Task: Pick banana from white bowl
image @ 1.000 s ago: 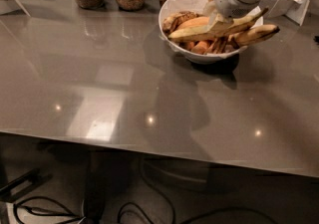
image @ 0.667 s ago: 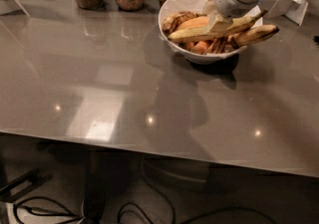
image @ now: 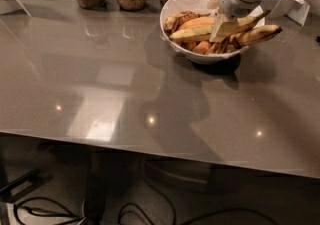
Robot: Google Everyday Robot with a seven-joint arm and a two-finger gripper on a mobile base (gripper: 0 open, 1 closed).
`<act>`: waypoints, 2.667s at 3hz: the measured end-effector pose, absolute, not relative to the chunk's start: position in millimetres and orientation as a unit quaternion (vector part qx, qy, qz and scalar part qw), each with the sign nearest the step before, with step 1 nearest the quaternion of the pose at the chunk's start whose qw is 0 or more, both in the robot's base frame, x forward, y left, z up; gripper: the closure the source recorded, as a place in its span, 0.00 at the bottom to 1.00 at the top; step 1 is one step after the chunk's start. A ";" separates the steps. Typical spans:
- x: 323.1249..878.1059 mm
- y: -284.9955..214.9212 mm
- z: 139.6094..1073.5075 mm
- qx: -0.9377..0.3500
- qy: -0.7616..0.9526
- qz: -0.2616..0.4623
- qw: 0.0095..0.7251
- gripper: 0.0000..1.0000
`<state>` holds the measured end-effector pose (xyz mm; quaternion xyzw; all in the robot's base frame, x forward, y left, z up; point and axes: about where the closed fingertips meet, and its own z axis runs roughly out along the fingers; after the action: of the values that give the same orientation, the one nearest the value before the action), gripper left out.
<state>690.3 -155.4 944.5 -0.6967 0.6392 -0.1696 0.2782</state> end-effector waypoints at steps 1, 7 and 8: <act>688.9 -160.8 950.7 -0.695 0.640 -0.175 0.275 0.36; 678.1 -167.7 935.8 -0.699 0.644 -0.186 0.249 1.00; 668.2 -164.6 964.1 -0.701 0.635 -0.192 0.262 1.00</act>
Offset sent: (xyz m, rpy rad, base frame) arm -0.0098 -0.0193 0.0064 -0.0386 0.0038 -0.0261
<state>668.2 -164.6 964.1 -0.7007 0.6352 -0.1917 0.2623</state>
